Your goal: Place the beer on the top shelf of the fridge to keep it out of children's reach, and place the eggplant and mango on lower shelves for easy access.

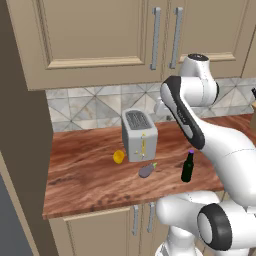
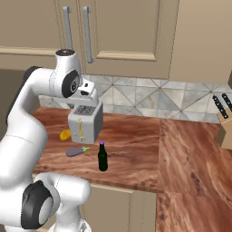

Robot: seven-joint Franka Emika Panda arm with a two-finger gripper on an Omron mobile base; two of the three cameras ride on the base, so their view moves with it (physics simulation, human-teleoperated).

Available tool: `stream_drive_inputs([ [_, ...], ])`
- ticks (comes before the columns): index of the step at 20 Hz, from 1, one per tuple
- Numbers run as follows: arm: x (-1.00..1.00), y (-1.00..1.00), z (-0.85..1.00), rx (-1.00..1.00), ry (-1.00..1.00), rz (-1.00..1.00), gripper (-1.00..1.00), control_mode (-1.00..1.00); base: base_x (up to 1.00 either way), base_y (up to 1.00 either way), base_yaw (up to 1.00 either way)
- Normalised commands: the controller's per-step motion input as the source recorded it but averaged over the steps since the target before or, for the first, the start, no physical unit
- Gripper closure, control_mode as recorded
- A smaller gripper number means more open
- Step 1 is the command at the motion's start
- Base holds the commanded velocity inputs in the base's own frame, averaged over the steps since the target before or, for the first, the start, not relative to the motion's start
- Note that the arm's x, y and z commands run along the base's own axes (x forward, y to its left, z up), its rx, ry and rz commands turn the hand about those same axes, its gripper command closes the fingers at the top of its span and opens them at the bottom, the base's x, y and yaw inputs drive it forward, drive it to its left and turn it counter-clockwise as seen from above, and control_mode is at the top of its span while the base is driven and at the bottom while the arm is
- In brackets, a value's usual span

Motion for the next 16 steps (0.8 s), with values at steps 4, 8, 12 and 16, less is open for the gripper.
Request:
stream_drive_inputs([
  [4, -0.17, 0.0, 0.0, 0.0, 0.0, 0.0, -1.0, -1.0, 0.0, 0.0, 0.0],
  [8, -0.32, 0.23, -0.43, -0.02, -0.02, -0.06, -1.0, -1.0, 0.0, 0.0, 0.0],
  [12, -0.07, 0.25, -0.8, 0.0, -0.05, -0.14, -1.0, -1.0, 0.0, 0.0, 0.0],
  [16, 0.0, 0.36, -0.83, 0.02, 0.0, -0.22, -1.0, -1.0, 0.0, 0.0, 0.0],
])
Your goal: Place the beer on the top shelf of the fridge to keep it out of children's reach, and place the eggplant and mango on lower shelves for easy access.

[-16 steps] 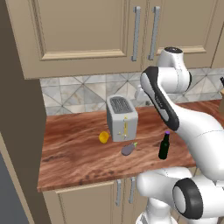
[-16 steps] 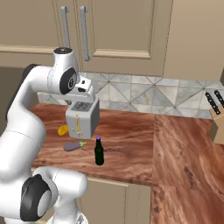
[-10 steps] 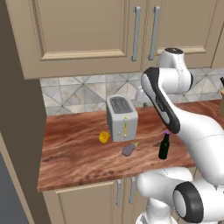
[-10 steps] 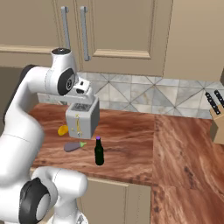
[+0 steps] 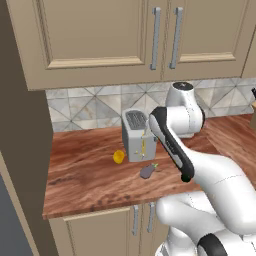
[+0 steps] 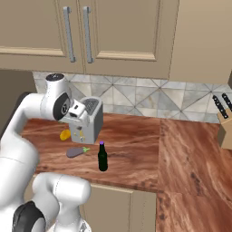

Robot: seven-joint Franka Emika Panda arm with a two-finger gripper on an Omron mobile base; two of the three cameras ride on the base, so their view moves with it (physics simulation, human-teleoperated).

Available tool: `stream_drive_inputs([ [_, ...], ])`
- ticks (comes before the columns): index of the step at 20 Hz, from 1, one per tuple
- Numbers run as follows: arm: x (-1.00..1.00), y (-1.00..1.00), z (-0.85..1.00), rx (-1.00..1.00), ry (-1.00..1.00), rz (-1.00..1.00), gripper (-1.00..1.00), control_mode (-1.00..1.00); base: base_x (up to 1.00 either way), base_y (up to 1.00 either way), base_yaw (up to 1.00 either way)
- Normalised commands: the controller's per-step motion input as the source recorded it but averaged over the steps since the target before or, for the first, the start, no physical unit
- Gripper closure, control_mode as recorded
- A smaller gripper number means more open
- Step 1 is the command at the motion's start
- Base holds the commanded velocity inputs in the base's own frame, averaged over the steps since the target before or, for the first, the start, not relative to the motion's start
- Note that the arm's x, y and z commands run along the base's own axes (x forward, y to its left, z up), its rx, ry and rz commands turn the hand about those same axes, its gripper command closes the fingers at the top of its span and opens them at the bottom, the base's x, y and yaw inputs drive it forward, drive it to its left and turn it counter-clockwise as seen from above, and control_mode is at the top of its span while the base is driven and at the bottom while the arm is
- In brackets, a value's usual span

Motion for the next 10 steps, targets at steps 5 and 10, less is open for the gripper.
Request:
stream_drive_inputs([
  [5, 0.0, 0.4, -0.58, 0.04, 0.04, -0.22, -1.0, -1.0, 0.0, 0.0, 0.0],
  [10, 0.1, 0.22, -0.35, 0.01, 0.13, -0.26, -1.0, -1.0, 0.0, 0.0, 0.0],
])
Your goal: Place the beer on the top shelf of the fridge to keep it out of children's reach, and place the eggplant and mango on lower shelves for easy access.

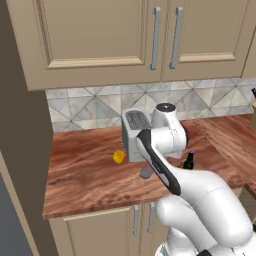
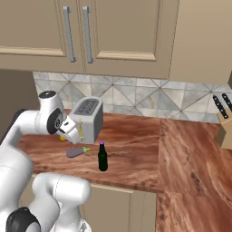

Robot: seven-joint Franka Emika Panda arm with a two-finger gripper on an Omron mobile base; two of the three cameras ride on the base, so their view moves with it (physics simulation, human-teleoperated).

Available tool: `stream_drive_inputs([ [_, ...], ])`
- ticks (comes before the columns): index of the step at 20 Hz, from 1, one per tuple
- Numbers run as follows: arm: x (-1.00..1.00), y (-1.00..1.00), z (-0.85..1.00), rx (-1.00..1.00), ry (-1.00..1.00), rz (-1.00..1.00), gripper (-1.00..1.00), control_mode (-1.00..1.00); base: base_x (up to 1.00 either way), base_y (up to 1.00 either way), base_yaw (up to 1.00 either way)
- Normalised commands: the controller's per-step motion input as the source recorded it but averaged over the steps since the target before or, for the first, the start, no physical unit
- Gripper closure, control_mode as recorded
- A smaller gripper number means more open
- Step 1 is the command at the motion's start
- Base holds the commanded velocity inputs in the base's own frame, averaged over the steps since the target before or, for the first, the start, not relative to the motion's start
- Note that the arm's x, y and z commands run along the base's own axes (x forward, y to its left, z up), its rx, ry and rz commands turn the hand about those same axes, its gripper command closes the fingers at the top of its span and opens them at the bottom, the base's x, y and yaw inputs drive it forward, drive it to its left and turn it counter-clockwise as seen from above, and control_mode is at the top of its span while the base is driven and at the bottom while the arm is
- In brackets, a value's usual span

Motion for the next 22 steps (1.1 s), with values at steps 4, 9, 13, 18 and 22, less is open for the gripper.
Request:
stream_drive_inputs([
  [4, 0.43, -0.01, -0.41, 0.03, 0.15, -0.16, -1.0, -1.0, 0.0, 0.0, 0.0],
  [9, 0.41, -0.04, -0.49, 0.0, 0.13, -0.08, -1.0, -1.0, 0.0, 0.0, 0.0],
  [13, 0.24, 0.0, -0.52, 0.0, 0.06, -0.05, -1.0, -1.0, 0.0, 0.0, 0.0],
  [18, 0.12, 0.08, -0.52, 0.0, 0.0, -0.03, -1.0, -1.0, 0.0, 0.0, 0.0],
  [22, 0.13, 0.13, -0.49, 0.0, 0.0, -0.01, -1.0, -1.0, 0.0, 0.0, 0.0],
])
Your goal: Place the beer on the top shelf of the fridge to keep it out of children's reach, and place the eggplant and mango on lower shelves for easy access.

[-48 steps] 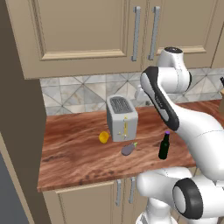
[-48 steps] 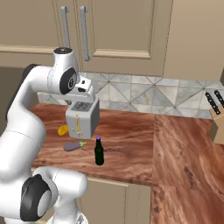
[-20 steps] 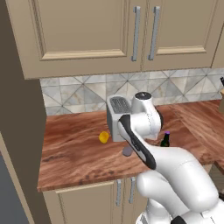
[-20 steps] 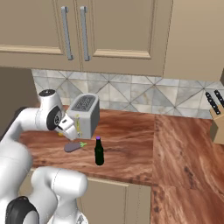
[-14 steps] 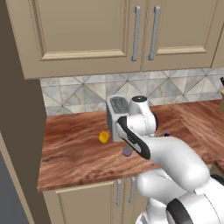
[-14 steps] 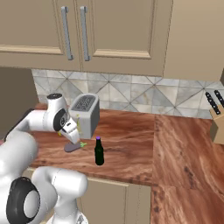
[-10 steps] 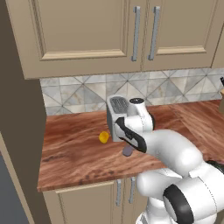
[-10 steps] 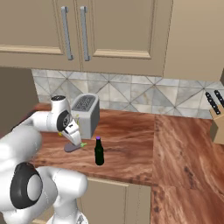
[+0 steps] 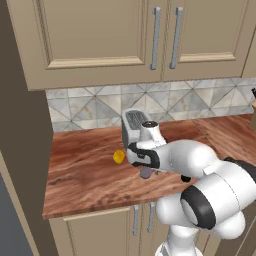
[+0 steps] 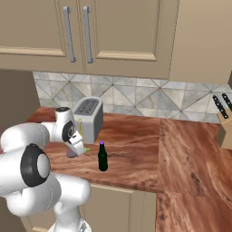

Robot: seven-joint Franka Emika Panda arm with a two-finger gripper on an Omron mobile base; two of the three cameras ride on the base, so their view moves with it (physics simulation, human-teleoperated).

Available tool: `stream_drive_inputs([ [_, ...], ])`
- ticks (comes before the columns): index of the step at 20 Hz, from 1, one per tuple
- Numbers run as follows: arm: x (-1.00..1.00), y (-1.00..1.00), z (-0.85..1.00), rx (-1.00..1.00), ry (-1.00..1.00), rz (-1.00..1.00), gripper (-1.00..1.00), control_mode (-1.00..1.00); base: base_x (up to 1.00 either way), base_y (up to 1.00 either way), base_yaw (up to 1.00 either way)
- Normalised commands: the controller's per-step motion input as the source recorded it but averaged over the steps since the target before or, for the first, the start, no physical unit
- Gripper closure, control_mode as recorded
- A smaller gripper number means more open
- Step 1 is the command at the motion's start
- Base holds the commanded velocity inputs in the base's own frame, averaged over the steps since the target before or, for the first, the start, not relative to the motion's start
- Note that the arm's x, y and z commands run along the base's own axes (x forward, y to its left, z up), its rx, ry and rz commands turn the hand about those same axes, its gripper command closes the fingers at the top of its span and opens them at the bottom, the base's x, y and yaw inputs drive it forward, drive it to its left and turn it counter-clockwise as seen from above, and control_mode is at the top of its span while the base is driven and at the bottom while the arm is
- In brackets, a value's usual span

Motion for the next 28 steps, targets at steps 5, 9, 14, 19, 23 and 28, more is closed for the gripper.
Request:
stream_drive_inputs([
  [5, 0.15, 0.04, -0.43, 0.0, 0.0, 0.0, -1.0, -1.0, 0.0, 0.0, 0.0],
  [9, 0.06, 0.0, -0.53, 0.0, 0.0, 0.0, -1.0, -1.0, 0.0, 0.0, 0.0],
  [14, 0.01, 0.02, -0.38, 0.0, -0.02, 0.0, 1.0, -1.0, 0.0, 0.0, 0.0],
  [19, -0.34, 0.0, -0.08, 0.0, -0.05, 0.02, 1.0, -1.0, 0.0, 0.0, 0.0],
  [23, -0.75, -0.3, 0.28, 0.1, -0.34, 0.21, 1.0, -1.0, 0.0, 0.0, 0.0],
  [28, -0.87, -0.41, 0.78, 0.13, -0.51, 0.32, 1.0, -1.0, 0.0, 0.0, 0.0],
])
